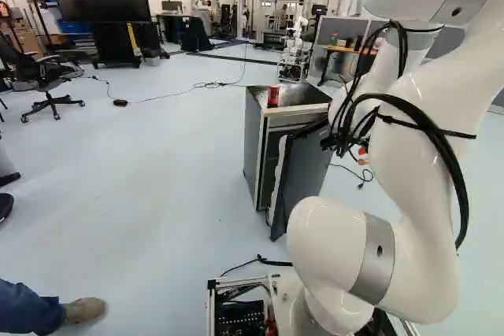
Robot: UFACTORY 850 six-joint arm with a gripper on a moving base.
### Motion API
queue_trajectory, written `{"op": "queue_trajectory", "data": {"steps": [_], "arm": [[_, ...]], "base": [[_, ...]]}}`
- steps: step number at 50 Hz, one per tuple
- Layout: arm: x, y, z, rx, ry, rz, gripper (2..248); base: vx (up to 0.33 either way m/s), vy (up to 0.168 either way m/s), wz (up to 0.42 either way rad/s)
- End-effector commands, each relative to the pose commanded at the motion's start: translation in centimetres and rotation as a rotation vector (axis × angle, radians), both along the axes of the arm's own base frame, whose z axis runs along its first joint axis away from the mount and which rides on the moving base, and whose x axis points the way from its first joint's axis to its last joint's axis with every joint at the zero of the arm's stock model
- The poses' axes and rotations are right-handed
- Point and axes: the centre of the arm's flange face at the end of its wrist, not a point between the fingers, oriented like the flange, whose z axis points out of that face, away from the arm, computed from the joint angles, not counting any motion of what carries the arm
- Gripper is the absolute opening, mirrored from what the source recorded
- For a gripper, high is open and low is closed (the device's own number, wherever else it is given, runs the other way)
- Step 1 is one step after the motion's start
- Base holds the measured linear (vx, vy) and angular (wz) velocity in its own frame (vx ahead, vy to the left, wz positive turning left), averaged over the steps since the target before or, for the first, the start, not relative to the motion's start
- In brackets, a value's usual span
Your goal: Grab a drink from the fridge
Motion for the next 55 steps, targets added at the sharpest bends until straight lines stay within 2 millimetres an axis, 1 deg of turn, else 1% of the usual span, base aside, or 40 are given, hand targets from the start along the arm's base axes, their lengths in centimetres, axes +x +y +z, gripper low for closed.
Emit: {"op": "queue_trajectory", "data": {"steps": [34, 55], "arm": [[0.1, 5.8, 0.5, -0.013, -0.069, 0.115, 247], [1.0, 9.2, 0.8, -0.016, -0.102, 0.196, 247]], "base": [[0.000, 0.000, 0.000], [0.000, 0.000, 0.000]]}}
